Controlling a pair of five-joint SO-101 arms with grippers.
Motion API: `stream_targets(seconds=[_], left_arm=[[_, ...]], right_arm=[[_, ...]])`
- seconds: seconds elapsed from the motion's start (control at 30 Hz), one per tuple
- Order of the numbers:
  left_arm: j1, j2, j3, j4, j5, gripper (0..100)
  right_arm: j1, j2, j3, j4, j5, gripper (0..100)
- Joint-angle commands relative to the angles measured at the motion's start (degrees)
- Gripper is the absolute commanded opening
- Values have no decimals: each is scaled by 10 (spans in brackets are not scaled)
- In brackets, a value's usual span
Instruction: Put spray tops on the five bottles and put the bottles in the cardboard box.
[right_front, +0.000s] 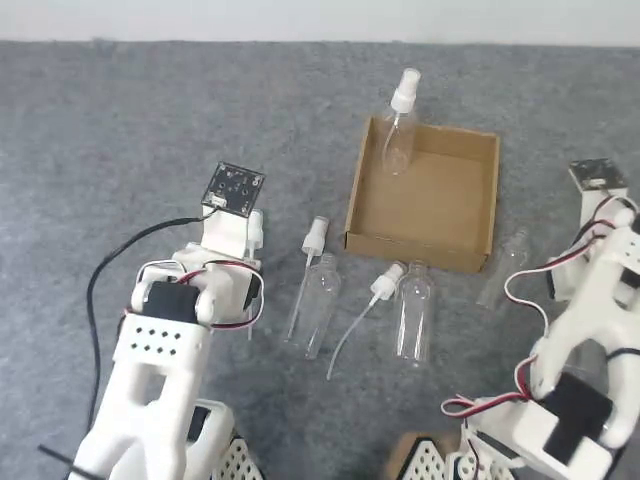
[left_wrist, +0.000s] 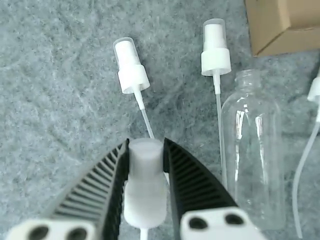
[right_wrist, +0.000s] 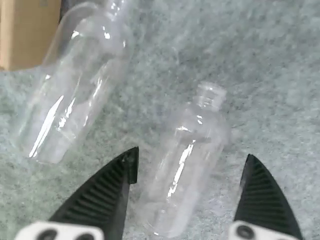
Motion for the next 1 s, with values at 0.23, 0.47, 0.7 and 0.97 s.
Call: stream_targets(seconds=[0.23,0.47,0.7,0.97], left_arm=[[0,-18,-2,-11,-3,23],[1,-18,-2,-11,-3,23],[2,-18,-2,-11,-3,23],[1,-18,-2,-11,-3,23]], right_arm=[[15,124,-120,4,-4,268],[31,226,-195,18,-8,267],[31,262,-194,17,-9,185],[29,241,-211,26,-9,46]])
